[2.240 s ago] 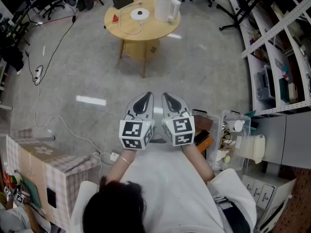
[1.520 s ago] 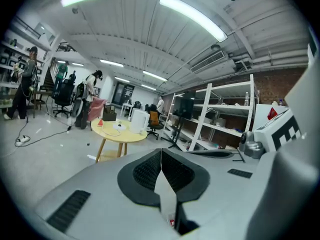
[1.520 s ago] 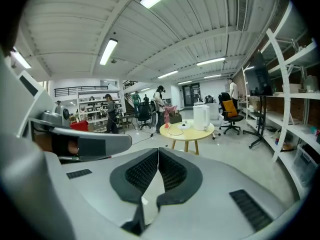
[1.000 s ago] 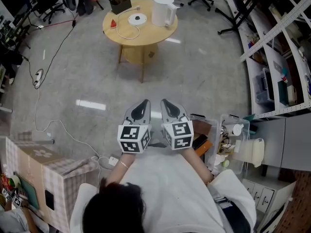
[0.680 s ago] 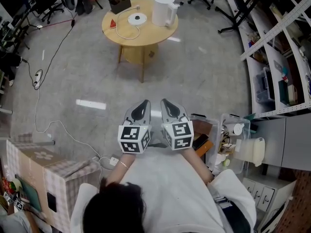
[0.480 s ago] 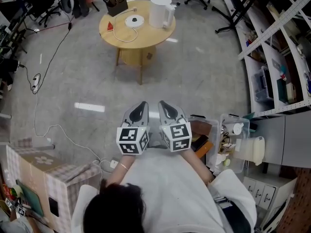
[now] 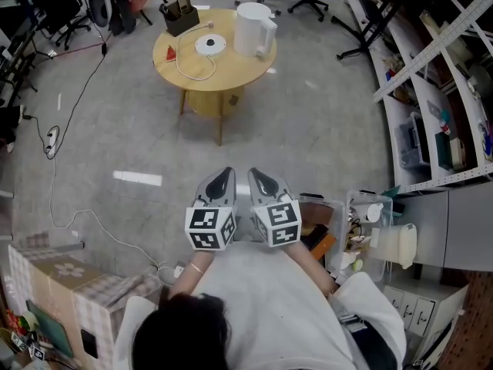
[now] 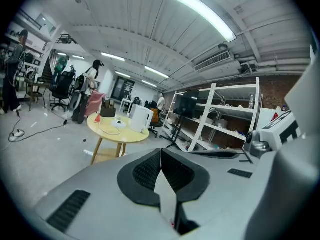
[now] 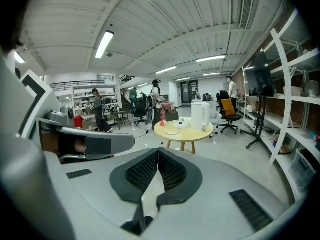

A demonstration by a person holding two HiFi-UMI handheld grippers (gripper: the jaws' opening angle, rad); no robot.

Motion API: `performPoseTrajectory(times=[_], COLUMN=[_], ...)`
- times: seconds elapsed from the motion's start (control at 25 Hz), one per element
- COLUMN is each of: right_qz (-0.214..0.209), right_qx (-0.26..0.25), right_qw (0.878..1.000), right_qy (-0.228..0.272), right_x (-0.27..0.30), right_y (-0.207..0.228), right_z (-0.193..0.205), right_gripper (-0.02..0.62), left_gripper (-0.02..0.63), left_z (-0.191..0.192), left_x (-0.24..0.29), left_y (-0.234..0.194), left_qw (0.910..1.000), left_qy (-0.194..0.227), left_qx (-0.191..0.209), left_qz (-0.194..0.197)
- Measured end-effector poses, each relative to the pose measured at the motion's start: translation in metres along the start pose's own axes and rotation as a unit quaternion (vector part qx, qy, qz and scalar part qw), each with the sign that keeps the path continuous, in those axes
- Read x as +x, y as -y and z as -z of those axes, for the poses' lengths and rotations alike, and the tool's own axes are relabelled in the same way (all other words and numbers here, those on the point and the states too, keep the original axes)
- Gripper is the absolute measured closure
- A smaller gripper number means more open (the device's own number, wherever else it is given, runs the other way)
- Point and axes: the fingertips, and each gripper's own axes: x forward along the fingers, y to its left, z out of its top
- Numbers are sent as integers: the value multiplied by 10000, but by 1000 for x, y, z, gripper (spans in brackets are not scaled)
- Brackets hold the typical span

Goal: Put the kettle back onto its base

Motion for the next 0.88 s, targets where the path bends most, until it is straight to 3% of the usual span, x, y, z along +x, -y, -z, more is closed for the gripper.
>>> performPoseTrajectory(times=[0.88], right_qz=[183], right_qx=[155], right_qw=[9996], right_qy=[-152], right_x=[118], right_y=[41], right_z=[-38], right_gripper=[569], left_gripper=[580], left_z=[-43], left_x=[100], left_y=[-67], left_qw=[9992], left_qy=[-245], left_qx=[-127], left_qz=[304])
